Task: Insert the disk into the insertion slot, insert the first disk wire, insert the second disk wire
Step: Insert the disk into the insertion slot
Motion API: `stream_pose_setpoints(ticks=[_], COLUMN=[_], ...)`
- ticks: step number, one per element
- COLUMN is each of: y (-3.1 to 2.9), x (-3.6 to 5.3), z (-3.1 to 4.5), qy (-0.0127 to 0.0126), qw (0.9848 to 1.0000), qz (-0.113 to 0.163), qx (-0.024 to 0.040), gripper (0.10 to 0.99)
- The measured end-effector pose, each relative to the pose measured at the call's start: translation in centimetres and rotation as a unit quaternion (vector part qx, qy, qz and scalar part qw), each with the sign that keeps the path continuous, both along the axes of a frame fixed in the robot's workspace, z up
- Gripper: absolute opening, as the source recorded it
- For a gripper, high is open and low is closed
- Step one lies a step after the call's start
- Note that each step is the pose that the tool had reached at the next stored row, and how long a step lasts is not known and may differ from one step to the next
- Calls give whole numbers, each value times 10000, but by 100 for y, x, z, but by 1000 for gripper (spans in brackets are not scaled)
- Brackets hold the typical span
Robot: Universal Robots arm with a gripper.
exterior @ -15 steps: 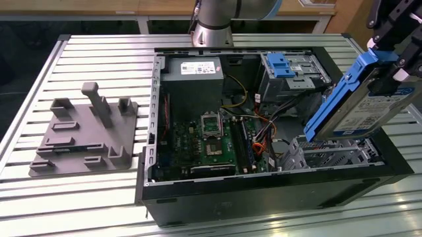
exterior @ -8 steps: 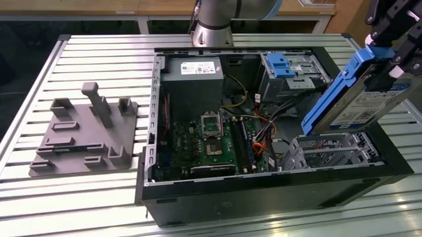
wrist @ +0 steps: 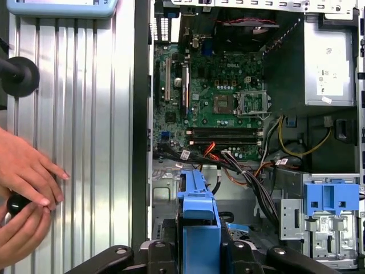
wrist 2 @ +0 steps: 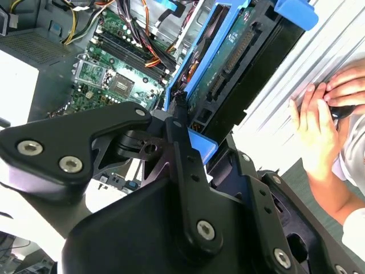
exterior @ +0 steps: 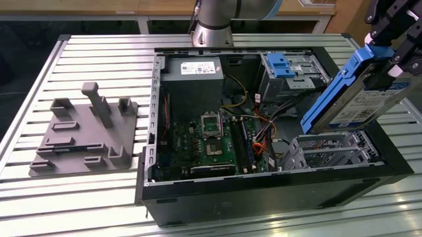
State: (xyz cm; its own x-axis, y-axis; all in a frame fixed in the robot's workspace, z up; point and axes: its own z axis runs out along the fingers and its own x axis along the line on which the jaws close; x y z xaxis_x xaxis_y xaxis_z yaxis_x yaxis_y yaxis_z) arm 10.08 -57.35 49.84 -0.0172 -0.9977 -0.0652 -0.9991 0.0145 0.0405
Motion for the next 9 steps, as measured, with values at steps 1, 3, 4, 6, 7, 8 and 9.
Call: stream_pose_setpoints(ticks=[1, 3, 4, 6, 7, 8, 9], y=[0, 0, -1, 0, 0, 0, 0], x=[3, 15, 25, 55, 75, 95, 112], z=[0, -1, 0, 0, 0, 0, 0], qy=[0, 0, 0, 0, 0, 0, 0], qw=[10000, 10000, 10000, 10000, 10000, 10000, 10000], qz=[0, 1, 0, 0, -1, 0, 0], qx=[0, 0, 0, 0, 0, 0, 0], gripper=[365, 365, 365, 365, 365, 365, 365])
